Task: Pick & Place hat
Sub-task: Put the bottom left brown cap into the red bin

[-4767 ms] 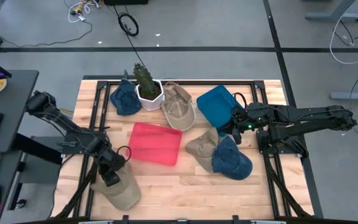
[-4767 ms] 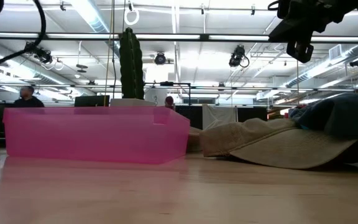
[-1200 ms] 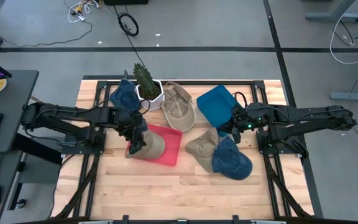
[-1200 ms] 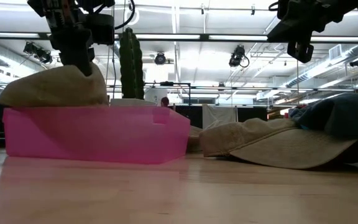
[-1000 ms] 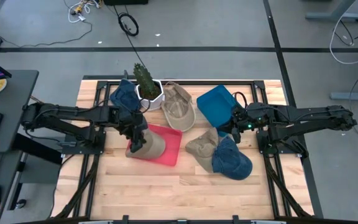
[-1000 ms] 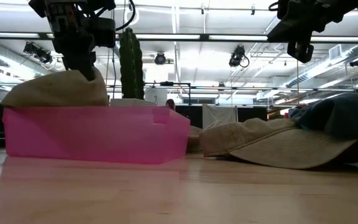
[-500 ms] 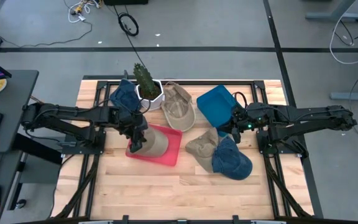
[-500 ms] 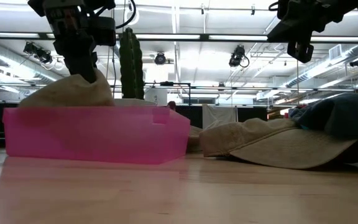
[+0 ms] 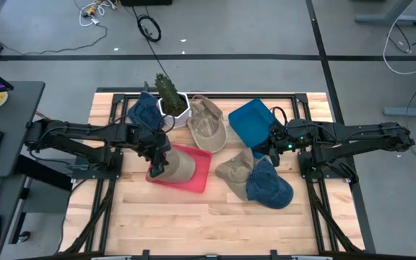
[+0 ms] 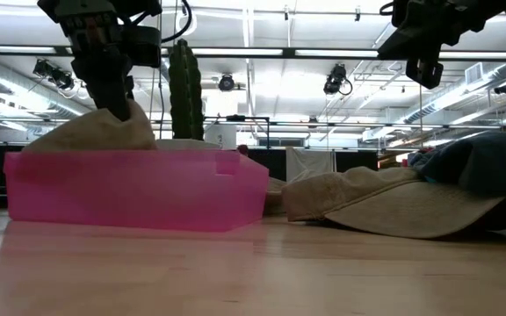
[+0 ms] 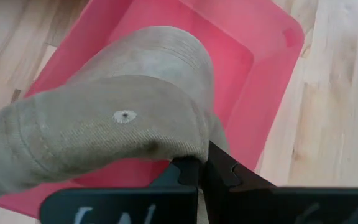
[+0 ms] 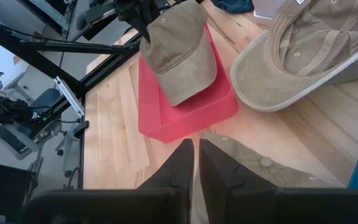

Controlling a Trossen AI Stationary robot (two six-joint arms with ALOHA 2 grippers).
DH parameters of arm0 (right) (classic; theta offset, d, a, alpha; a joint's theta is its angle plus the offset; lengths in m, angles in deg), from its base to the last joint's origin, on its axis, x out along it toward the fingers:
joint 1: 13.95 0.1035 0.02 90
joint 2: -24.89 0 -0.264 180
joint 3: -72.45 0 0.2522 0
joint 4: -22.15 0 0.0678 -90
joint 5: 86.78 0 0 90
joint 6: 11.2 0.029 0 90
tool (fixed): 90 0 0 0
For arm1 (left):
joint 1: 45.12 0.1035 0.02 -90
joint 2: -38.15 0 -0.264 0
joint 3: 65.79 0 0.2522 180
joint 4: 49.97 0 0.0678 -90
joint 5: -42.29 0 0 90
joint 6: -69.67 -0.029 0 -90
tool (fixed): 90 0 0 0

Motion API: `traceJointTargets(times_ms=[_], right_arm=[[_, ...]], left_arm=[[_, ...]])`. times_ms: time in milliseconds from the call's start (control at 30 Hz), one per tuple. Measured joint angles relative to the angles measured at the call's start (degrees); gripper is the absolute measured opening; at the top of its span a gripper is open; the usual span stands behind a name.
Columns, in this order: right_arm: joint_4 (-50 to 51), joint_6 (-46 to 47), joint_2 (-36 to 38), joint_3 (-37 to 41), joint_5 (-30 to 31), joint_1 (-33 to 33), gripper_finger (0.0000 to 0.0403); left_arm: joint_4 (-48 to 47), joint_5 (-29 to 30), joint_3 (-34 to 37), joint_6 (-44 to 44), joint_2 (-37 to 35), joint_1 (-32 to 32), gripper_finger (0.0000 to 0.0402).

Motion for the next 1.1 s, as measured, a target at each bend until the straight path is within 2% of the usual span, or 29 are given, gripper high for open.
traceJointTargets(times_ms=[167,700,1100], right_arm=[[0.0,-0.04,0.02,0.0,0.02,0.0,0.0029],[0.07,-0.04,0.02,0.0,0.0,0.02,0.0029],[0.07,-0.26,0.02,0.0,0.0,0.01,0.0029]], left_arm=[[-0.1,0.51,0.0,-0.02,0.1,0.15,0.0003],[-0.49,0.53,0.07,3.23,6.61,0.09,0.0006],[-4.39,-1.16,0.07,14.18,6.56,0.09,0.0096]])
